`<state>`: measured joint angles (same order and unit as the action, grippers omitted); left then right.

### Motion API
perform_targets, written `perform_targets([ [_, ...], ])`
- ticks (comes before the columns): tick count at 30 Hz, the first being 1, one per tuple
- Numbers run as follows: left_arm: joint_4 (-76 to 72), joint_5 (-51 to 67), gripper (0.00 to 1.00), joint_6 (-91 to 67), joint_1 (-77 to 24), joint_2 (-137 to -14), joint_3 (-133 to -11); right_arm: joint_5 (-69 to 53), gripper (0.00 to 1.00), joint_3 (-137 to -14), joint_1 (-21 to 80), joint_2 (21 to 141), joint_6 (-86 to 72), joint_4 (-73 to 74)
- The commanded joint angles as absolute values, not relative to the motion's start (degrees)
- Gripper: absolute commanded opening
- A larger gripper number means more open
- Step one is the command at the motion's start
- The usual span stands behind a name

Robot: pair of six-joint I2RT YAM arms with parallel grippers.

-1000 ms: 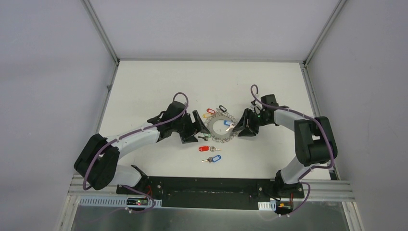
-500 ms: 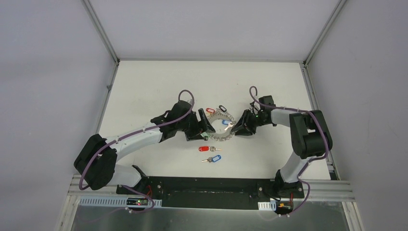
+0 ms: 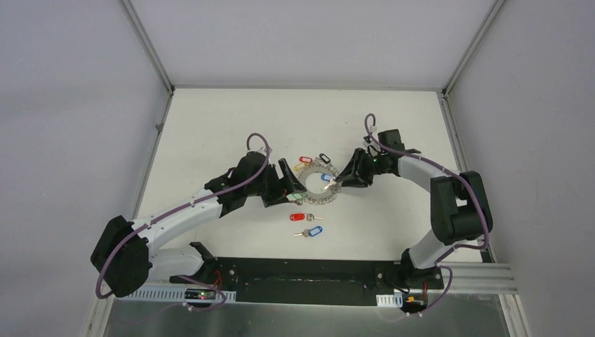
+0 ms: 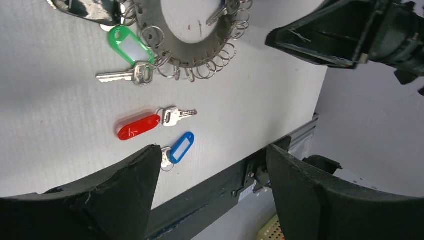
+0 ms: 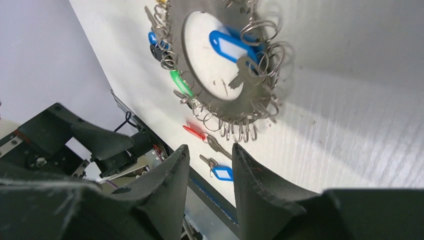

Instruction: Put the keys on the keyring

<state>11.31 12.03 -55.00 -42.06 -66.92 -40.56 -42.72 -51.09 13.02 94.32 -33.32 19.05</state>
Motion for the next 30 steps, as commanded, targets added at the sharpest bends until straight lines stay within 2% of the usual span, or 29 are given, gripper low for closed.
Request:
perform_targets([
  [1,11.1,9.4,0.78,-57.7,-42.3,-65.0,-38.6,-39.7,0.4,-50.3,13.2,88.6,-28.8,23.5],
  [8,9.4,11.4,0.77,-61.8,-41.7,-67.8,-37.8,-39.9,0.38,-46.9,14.2,90.6,-27.8,23.5],
  [16,7.6,14.9,0.75,-62.0,-41.6,-71.1,-39.4,-38.4,0.32,-49.0,19.0,94.5,-28.9,22.1],
  [30,7.9,15.0,0.75,-62.1,-41.5,-69.0,-39.1,-30.6,0.33,-53.3,22.8,93.7,-29.3,22.9],
])
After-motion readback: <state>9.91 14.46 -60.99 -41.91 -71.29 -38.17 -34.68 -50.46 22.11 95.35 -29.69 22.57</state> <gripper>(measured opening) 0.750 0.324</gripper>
